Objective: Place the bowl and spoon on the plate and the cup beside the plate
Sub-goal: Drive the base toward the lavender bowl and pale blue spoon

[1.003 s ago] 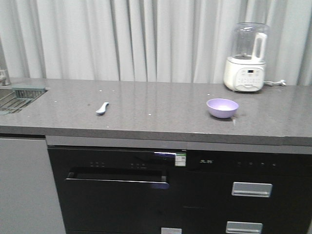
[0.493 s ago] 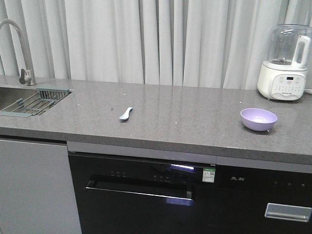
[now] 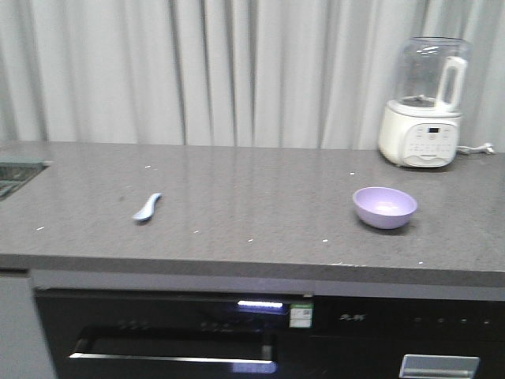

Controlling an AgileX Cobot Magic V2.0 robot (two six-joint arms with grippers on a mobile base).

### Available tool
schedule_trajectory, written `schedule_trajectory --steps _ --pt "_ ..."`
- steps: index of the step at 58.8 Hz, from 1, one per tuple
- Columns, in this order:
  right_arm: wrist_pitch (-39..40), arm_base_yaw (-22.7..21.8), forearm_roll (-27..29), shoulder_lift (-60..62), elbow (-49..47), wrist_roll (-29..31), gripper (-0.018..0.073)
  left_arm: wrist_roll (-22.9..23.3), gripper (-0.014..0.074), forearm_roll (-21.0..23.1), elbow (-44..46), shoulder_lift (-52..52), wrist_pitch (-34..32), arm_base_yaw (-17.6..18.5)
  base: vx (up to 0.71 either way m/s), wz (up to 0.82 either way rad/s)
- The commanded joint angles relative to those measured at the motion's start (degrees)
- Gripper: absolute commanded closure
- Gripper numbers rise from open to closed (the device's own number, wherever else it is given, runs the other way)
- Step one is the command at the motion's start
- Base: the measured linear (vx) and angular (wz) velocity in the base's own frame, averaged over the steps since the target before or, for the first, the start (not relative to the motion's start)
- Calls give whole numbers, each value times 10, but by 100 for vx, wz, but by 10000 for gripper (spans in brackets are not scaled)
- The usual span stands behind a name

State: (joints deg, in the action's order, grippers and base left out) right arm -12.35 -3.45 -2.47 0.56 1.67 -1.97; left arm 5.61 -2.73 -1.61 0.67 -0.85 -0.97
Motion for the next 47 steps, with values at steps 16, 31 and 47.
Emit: schedule_trajectory --steps 16,31,47 --pt "48 0 -4 12 10 4 568 1 602 5 -15 2 -48 1 28 -35" --pt "48 0 -4 12 10 4 568 1 602 5 -15 2 -48 1 30 -14" --pt "48 0 -4 12 10 4 568 1 602 5 -15 2 -48 1 32 2"
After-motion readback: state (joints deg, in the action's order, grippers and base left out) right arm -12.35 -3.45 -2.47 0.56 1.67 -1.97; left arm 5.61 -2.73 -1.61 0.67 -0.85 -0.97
